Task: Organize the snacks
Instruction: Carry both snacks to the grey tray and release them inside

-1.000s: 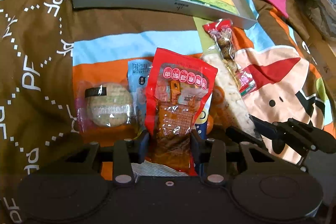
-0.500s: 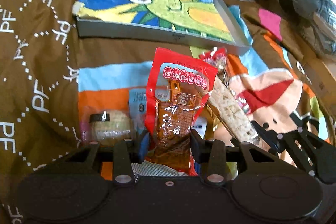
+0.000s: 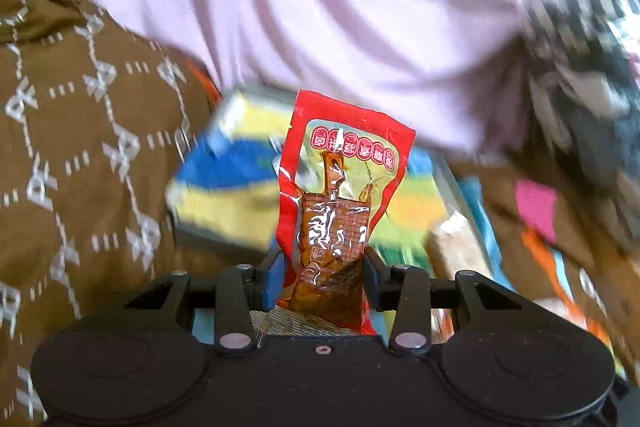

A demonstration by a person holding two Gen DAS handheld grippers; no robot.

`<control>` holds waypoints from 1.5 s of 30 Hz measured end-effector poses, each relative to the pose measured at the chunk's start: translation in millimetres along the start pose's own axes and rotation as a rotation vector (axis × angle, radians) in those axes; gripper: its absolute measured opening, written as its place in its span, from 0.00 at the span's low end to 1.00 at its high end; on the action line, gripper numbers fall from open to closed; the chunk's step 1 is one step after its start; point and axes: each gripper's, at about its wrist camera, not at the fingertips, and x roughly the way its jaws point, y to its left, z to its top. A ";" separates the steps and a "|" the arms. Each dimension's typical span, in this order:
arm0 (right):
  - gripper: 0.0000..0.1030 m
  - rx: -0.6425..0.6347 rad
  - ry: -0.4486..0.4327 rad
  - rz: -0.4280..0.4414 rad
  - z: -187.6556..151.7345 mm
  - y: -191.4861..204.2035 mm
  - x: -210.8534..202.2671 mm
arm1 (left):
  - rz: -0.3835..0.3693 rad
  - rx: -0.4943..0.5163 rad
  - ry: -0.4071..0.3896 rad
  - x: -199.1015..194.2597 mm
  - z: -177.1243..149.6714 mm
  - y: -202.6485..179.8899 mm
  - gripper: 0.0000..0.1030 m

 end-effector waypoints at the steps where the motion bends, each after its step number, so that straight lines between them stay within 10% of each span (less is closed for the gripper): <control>1: 0.28 0.019 -0.025 -0.009 3.4 -1.2 6.1 | 0.013 -0.010 -0.027 3.6 6.5 2.6 0.41; 12: 0.28 0.225 -0.055 0.001 25.1 -16.8 87.1 | 0.060 -0.125 -0.159 50.2 46.8 28.3 0.41; 35: 0.29 0.423 0.103 0.150 15.8 -25.7 142.0 | 0.128 -0.091 -0.003 111.4 33.4 27.7 0.48; 45: 0.59 0.473 0.074 0.141 15.8 -38.6 132.8 | 0.148 -0.068 -0.025 105.7 33.7 18.5 0.73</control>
